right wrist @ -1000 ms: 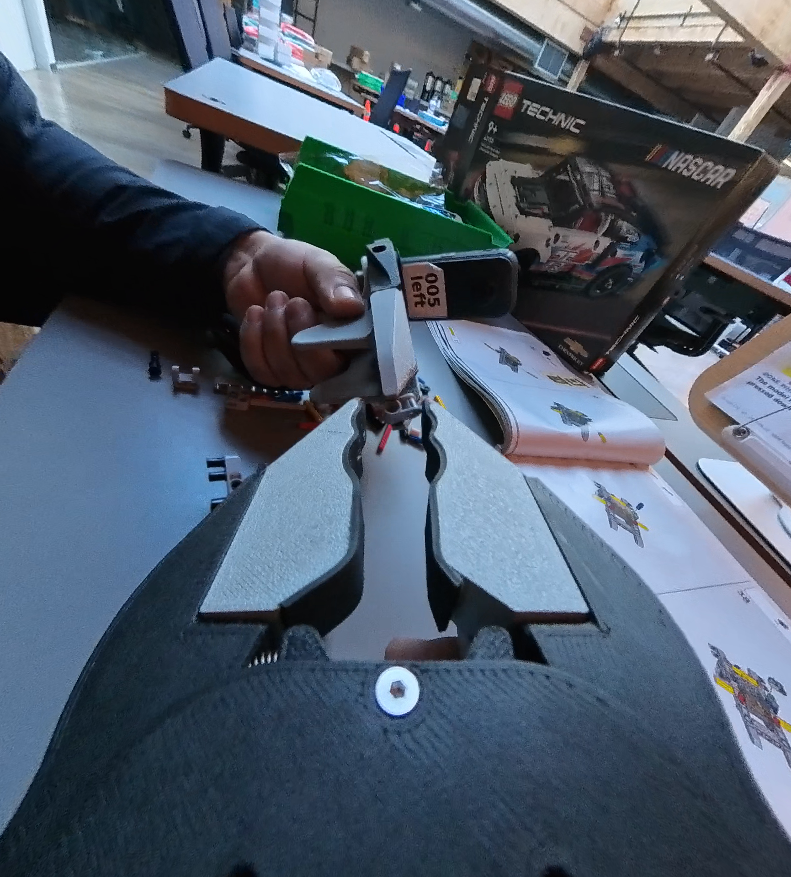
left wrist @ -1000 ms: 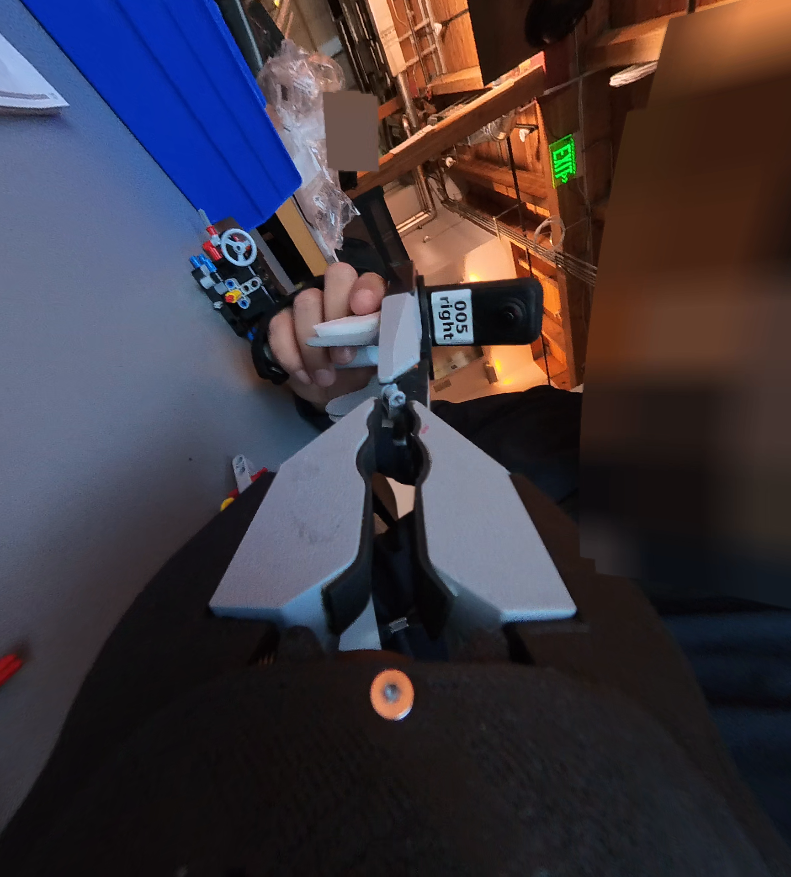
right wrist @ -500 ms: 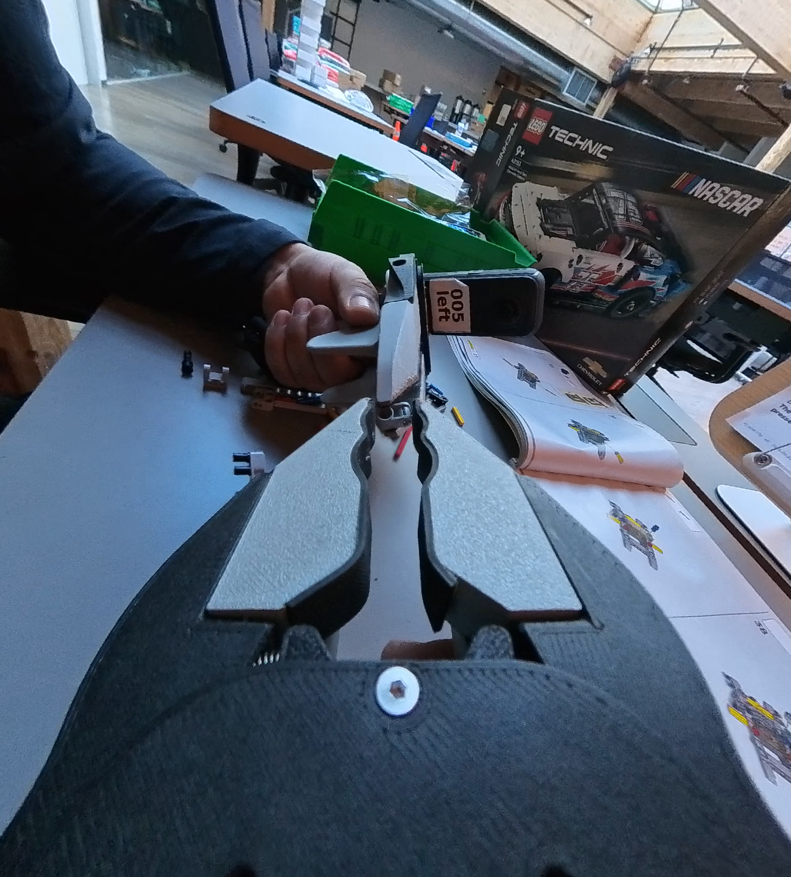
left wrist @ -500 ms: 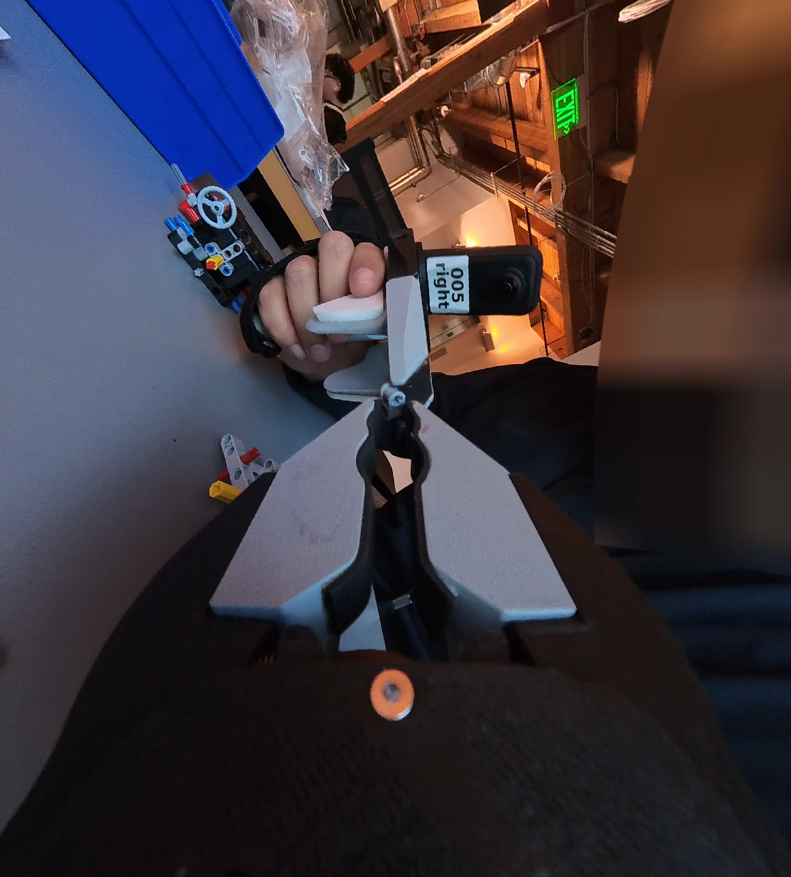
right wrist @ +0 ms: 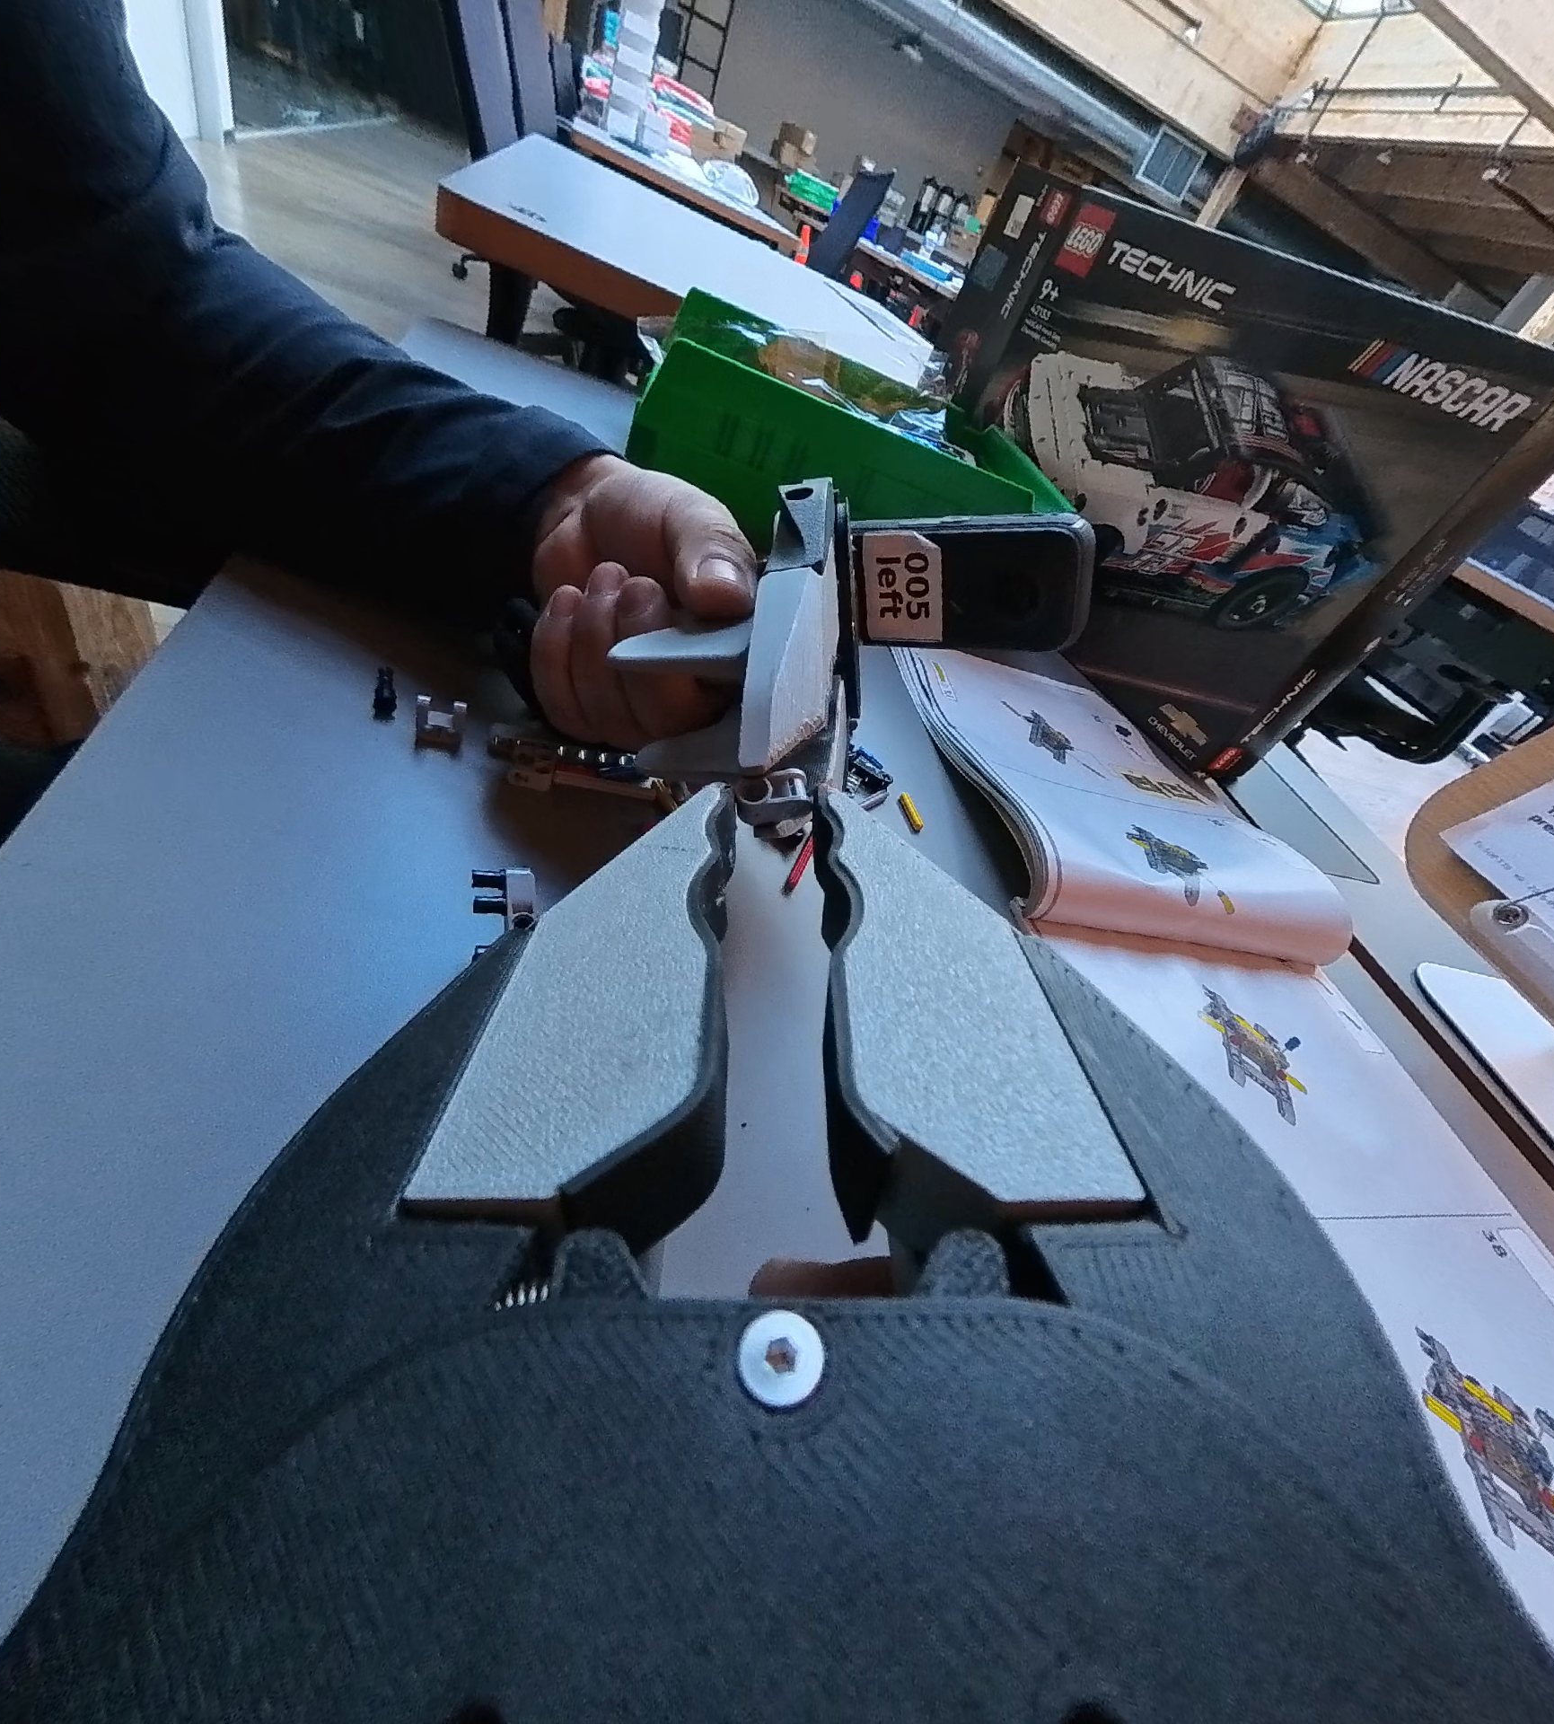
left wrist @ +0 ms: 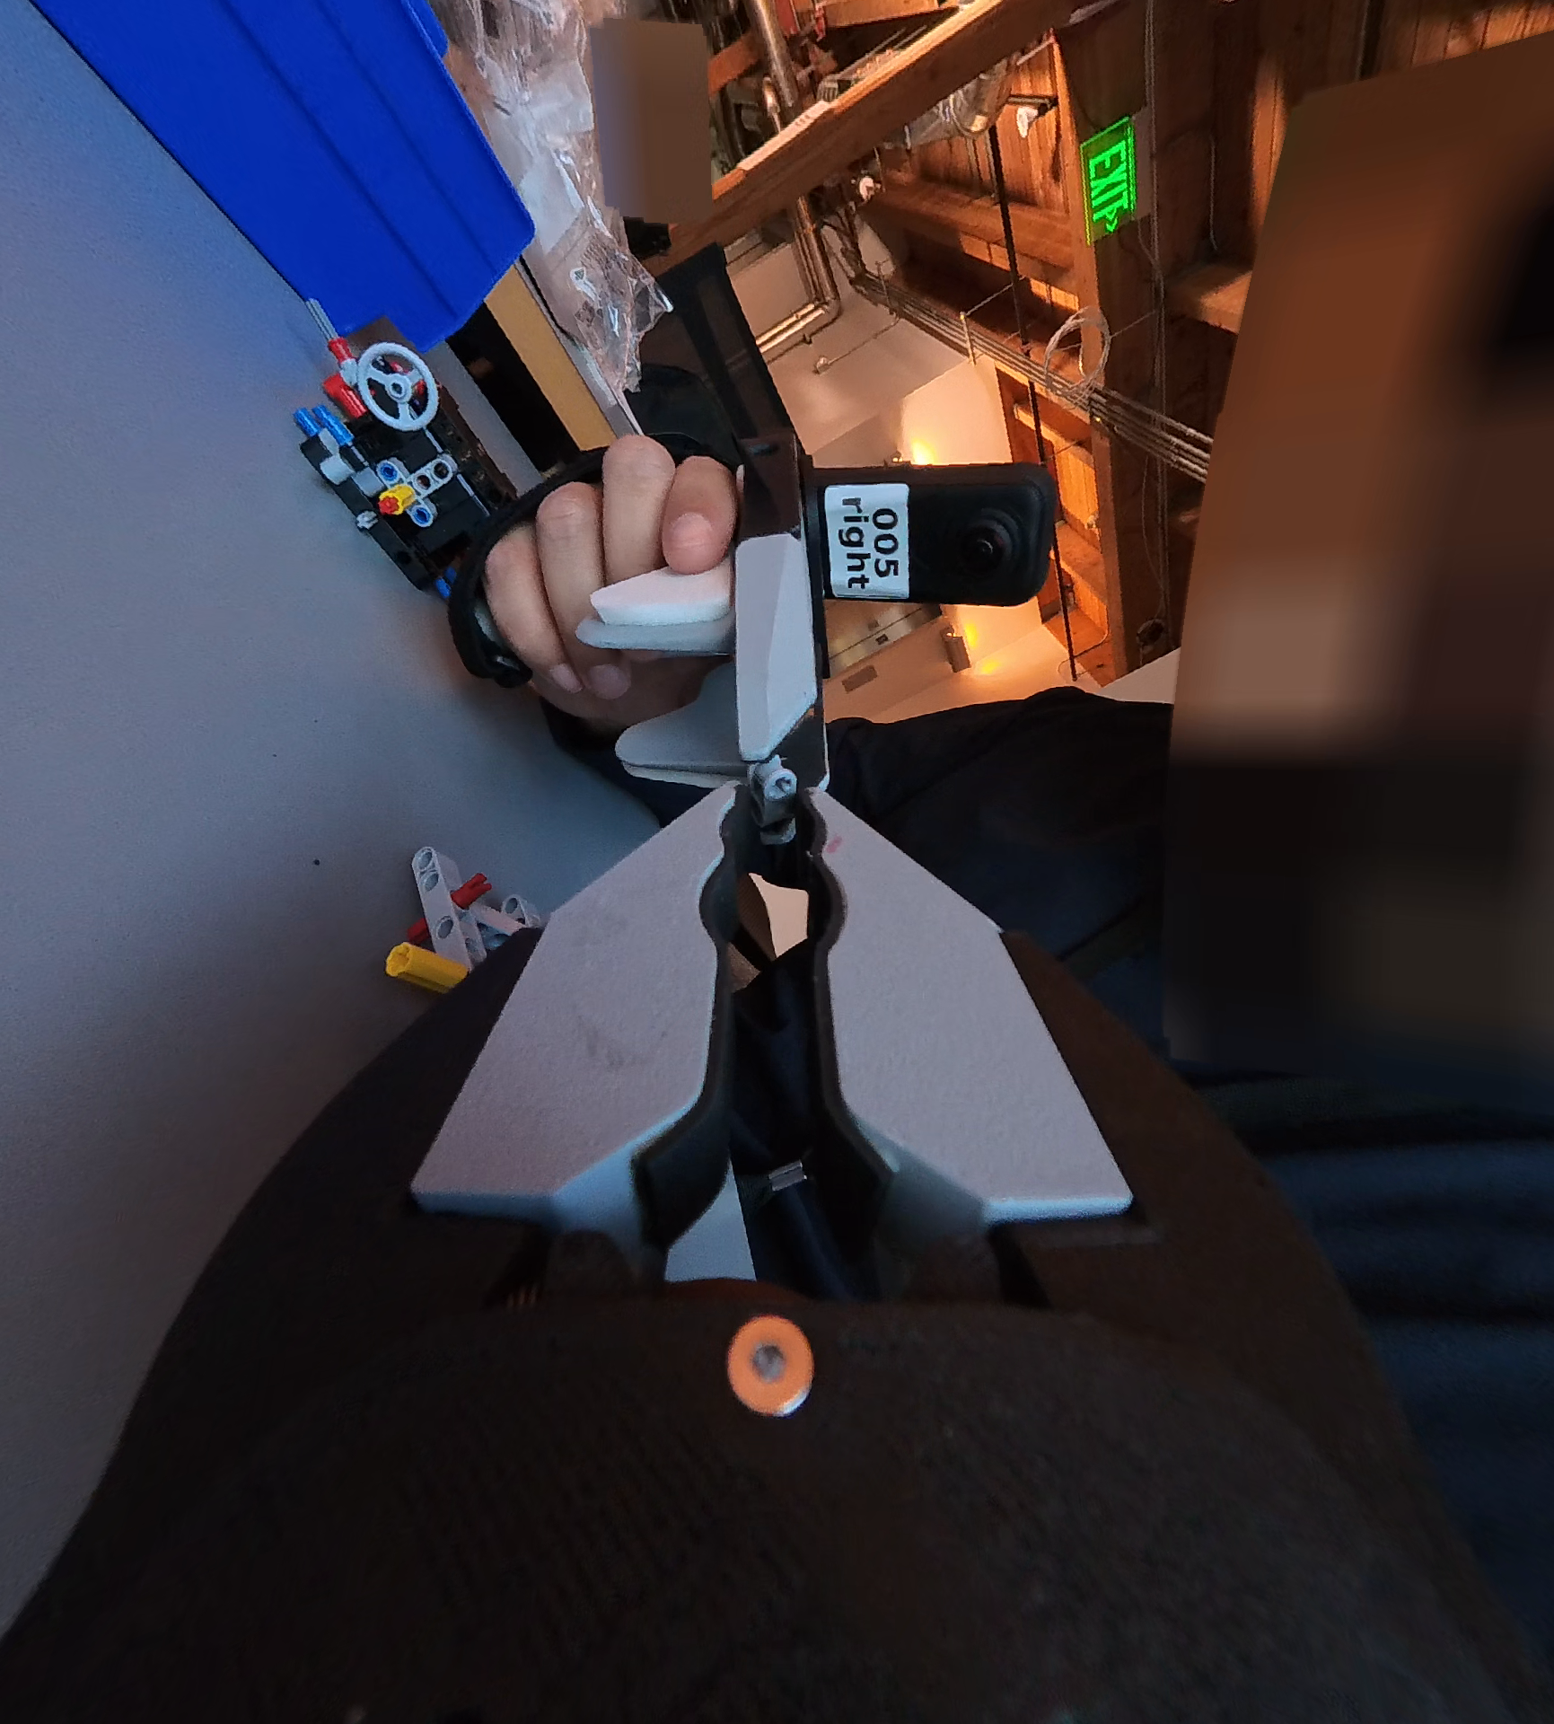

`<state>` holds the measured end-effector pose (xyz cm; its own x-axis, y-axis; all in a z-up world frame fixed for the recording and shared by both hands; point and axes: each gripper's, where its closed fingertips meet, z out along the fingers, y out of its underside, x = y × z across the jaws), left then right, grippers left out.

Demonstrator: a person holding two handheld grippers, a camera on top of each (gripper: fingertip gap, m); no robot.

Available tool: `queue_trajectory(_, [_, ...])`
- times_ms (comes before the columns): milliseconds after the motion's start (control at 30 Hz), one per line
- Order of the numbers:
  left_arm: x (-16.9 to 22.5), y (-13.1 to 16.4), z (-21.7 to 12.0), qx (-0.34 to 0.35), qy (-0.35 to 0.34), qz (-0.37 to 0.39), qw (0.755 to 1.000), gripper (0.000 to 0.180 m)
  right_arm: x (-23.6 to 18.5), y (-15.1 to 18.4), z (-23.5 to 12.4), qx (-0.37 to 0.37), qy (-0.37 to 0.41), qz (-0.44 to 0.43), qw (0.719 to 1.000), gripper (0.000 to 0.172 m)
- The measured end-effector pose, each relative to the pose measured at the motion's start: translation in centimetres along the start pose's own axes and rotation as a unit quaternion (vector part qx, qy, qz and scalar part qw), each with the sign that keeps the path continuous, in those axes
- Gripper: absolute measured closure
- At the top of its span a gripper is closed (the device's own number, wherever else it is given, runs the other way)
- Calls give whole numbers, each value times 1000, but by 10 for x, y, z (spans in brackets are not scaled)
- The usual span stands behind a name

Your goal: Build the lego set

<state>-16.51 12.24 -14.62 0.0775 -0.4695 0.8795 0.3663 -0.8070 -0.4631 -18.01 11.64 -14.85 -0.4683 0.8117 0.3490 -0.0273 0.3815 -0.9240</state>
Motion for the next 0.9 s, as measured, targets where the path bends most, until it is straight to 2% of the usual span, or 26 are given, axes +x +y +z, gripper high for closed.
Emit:
queue_trajectory(367, [-2,0,0,-1,-9,2,1000,174,0,0,-1,0,-2,0,1000,159])
queue_trajectory(500, [2,-1,3,1,-8,10,1000,173,0,-5,-3,17,-16,30,999,160])
queue_trajectory(567, [1,-2,-1,-3,-24,19,1000,159,3,-3,-4,14,-17,44,999,159])
queue_trajectory(600, [-3,-2,-5,-10,-48,32,998,153,4,0,-3,8,-16,48,999,159])
queue_trajectory(667, [-21,-1,-19,-31,-139,85,986,153,2,10,0,-15,-23,56,998,159])
queue_trajectory(733, [-42,10,-34,-87,-242,145,956,154,-4,21,5,-45,-39,63,996,159])
queue_trajectory(767, [-48,20,-39,-125,-272,166,940,154,-7,26,7,-61,-45,66,995,159])
queue_trajectory(833, [-53,38,-41,-178,-294,183,921,150,-15,36,11,-90,-64,78,991,159])
queue_trajectory(900, [-50,43,-39,-189,-287,188,920,150,-20,43,13,-109,-79,84,987,159])
